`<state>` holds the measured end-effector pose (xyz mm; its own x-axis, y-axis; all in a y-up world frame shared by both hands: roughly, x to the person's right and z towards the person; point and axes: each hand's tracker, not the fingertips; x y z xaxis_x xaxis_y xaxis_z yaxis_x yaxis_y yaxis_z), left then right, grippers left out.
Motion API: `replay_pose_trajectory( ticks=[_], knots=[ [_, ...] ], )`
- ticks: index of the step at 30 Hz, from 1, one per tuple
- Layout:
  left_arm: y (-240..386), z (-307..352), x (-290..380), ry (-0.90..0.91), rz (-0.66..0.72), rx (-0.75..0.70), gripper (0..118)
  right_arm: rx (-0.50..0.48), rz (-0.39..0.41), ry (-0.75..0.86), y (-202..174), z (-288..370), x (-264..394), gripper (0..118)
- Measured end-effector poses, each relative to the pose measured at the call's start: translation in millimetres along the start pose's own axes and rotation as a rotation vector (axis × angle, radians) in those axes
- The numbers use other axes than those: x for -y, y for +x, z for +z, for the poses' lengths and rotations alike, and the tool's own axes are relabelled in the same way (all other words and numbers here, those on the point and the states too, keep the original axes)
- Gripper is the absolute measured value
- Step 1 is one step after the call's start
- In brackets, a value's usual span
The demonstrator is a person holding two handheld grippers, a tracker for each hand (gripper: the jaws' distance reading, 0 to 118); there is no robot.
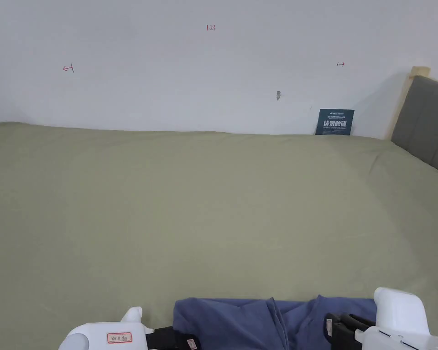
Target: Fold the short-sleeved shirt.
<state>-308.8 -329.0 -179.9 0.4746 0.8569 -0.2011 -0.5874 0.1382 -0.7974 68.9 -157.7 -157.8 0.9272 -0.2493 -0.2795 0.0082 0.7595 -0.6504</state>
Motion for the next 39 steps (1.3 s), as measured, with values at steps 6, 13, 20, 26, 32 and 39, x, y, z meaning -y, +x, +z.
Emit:
replay_pose_trajectory(
  ticks=[6,13,20,26,32,39],
  knots=[
    [-10,28,-44,0.087,-0.116,-0.061,11,-0.001,0.013,0.002,-4,1,-1,1],
    [4,141,-66,0.219,-0.169,-0.261,11,-0.013,0.023,0.013,-9,-2,-5,1],
    [36,220,-57,0.301,-0.31,-0.517,11,-0.043,0.045,-0.003,-22,-12,-5,1],
    [77,179,-62,0.256,-0.392,-0.386,11,-0.052,0.065,-0.02,-28,-11,-2,1],
    [134,74,-41,0.078,-0.46,-0.234,11,-0.03,0.046,-0.011,-17,-3,-2,1],
    [135,-4,-30,-0.088,-0.435,-0.231,20,-0.006,0.028,-0.017,-4,0,3,1]
  ],
)
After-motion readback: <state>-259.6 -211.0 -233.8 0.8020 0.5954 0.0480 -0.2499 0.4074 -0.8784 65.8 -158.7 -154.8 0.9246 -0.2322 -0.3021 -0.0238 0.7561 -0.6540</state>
